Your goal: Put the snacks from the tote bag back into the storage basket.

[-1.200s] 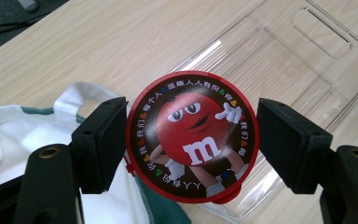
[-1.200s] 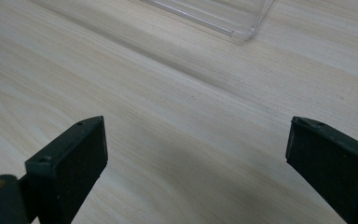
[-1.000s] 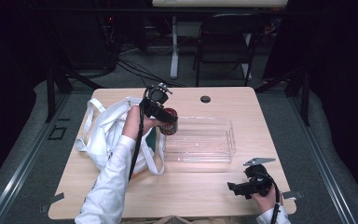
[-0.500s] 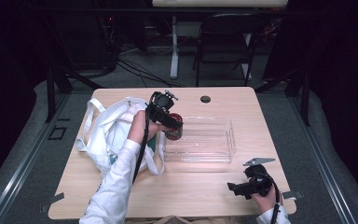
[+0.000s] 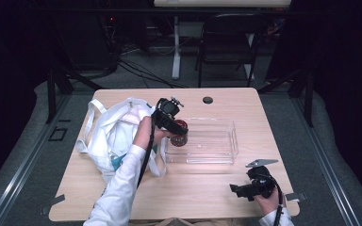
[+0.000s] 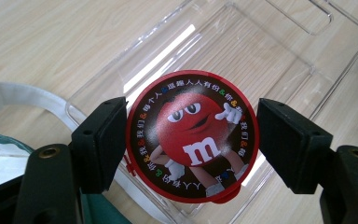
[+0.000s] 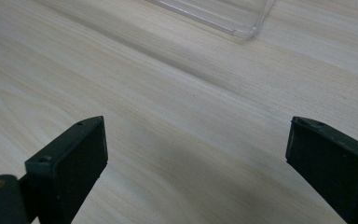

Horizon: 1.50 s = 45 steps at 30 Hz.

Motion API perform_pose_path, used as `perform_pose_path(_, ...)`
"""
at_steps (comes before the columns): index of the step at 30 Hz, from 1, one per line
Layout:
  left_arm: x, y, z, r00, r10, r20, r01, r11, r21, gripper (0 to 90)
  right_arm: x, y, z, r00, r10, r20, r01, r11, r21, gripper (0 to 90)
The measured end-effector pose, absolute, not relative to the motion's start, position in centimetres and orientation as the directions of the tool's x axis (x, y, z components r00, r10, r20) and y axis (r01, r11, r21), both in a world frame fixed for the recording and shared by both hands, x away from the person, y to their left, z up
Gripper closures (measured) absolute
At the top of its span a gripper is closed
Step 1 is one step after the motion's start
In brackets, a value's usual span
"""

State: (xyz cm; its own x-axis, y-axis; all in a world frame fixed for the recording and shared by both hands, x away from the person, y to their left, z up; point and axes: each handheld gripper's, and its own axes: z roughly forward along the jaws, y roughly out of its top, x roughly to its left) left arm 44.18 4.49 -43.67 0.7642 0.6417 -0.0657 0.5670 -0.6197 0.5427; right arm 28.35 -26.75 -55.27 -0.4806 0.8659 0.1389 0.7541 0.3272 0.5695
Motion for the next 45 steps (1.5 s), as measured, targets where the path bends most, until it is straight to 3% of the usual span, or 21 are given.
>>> perform_pose_path(26, 43.7, 4.6, -47.2, 0.761, 0.642, -0.093, 0.593, -0.630, 0.501, 27.4, 28.4, -26.6, -55.3, -0.484, 0.863, 0.145, 0.755, 0.328, 0.568, 5.2)
perform_pose_path(45, 43.2, 4.5, -48.5, 0.770, 0.636, -0.059, 0.591, -0.673, 0.445, 27.4, 27.8, -26.9, -55.1, -0.478, 0.866, 0.145, 0.755, 0.321, 0.572, 5.2)
